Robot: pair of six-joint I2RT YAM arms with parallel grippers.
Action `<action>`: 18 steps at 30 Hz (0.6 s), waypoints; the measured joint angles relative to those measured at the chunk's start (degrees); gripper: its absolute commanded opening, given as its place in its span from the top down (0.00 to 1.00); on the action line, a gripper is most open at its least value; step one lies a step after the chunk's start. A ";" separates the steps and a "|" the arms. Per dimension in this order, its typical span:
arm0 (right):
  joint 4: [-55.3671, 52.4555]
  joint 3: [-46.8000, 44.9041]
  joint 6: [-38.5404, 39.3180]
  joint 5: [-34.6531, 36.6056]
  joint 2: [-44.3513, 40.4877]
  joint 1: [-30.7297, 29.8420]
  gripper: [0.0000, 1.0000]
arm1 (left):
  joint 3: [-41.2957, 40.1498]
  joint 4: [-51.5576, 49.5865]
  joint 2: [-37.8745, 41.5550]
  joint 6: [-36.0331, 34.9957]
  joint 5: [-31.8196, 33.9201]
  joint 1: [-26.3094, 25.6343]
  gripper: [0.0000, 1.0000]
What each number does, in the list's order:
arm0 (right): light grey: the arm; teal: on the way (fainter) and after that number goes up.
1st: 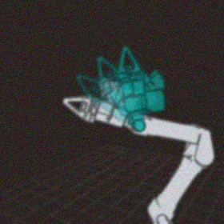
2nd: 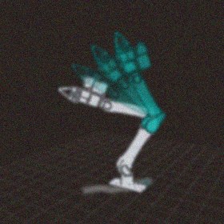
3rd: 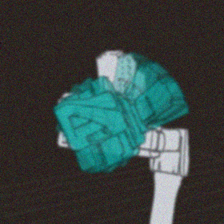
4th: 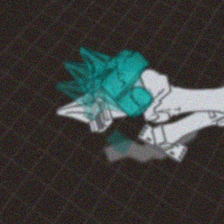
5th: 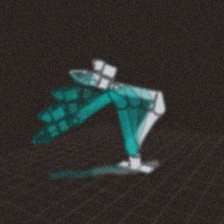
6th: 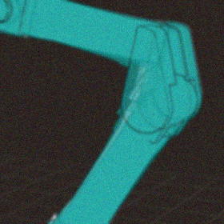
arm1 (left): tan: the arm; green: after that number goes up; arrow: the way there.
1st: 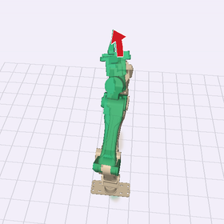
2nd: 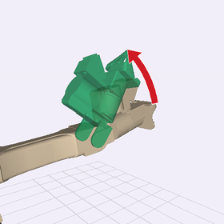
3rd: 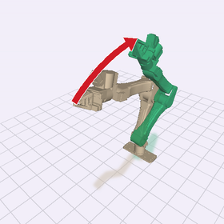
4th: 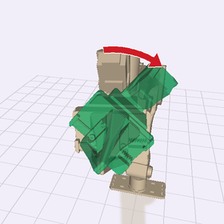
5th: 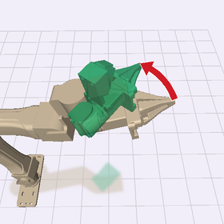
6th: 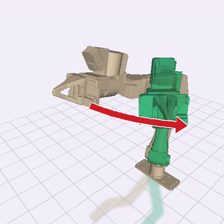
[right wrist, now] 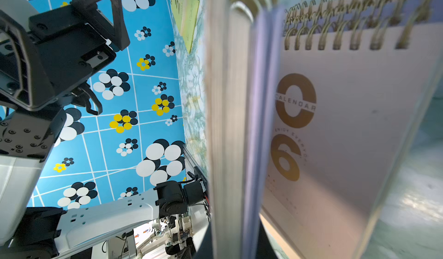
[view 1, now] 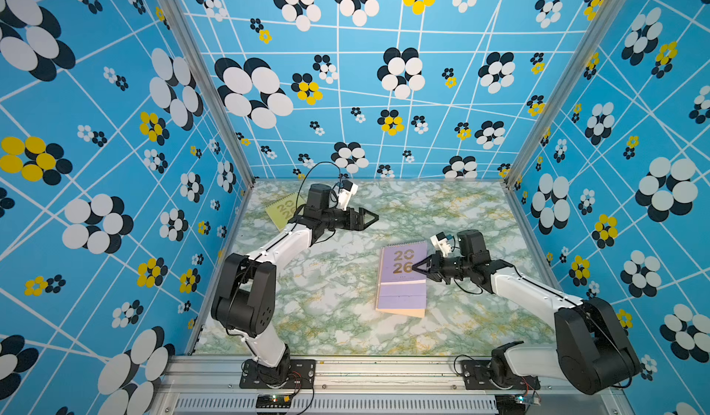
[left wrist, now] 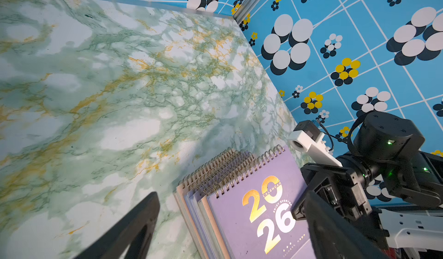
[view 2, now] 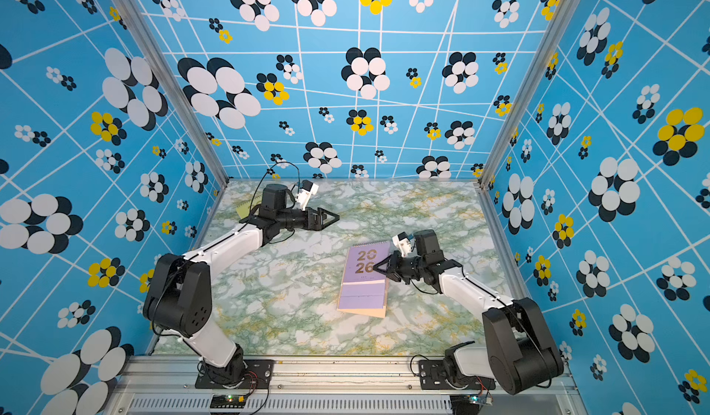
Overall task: Stack the calendars
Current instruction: Place the calendar at the calendar.
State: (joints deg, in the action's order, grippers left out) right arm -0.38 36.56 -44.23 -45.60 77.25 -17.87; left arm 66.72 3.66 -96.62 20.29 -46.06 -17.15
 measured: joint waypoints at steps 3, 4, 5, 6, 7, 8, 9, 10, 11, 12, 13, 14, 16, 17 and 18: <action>0.02 0.00 0.52 0.02 0.28 0.00 1.00 | -0.52 1.27 0.00 0.55 -1.16 -0.33 0.04; 0.00 0.00 0.76 0.00 0.39 0.00 1.00 | -0.76 1.75 0.02 0.76 -1.49 -0.50 0.04; 0.00 0.00 1.03 0.02 0.50 0.00 1.00 | -0.92 2.03 0.02 1.09 -1.77 -0.63 0.04; 0.00 0.00 1.36 0.00 0.63 0.00 1.00 | -1.09 2.51 0.02 1.27 -2.16 -0.85 0.04; -0.02 0.00 1.60 0.02 0.76 0.00 1.00 | -1.16 2.84 0.02 1.55 -2.51 -1.07 0.04; -0.02 0.00 1.73 0.02 0.85 0.00 1.00 | -1.29 3.28 0.02 1.60 -2.73 -1.31 0.04; -0.02 0.00 1.88 0.02 0.94 0.00 1.00 | -1.46 3.74 0.02 1.75 -3.13 -1.60 0.04; -0.04 0.00 2.03 0.02 0.98 0.00 1.00 | -1.64 4.11 0.02 1.90 -3.43 -1.92 0.04; -0.13 0.00 2.19 0.04 0.98 0.00 1.00 | -1.77 4.33 0.02 2.14 -3.56 -2.19 0.04; -0.24 0.00 2.40 0.07 0.98 0.00 1.00 | -1.90 4.57 0.02 2.38 -3.89 -2.60 0.04; -0.39 0.02 2.71 0.13 1.01 0.00 1.00 | -2.05 5.03 0.02 2.64 -4.15 -3.02 0.04; -0.52 0.02 2.93 0.26 1.03 0.00 1.00 | -2.23 5.60 0.02 2.82 -4.52 -3.34 0.04; -0.83 0.02 3.34 0.46 1.03 0.00 1.00 | -2.80 7.17 0.02 3.72 -5.53 -4.07 0.04; -0.92 0.02 3.52 0.52 1.03 0.00 1.00 | -3.32 8.44 0.02 4.42 -6.12 -4.39 0.04; -1.11 0.02 3.67 0.74 1.03 0.00 1.00 | -4.00 10.08 0.02 5.53 -6.84 -4.70 0.04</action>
State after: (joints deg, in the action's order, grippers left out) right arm -1.50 36.58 -40.56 -44.86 78.28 -17.87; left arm 62.72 13.74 -96.60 25.82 -52.90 -21.85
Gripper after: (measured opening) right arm 0.145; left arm 0.957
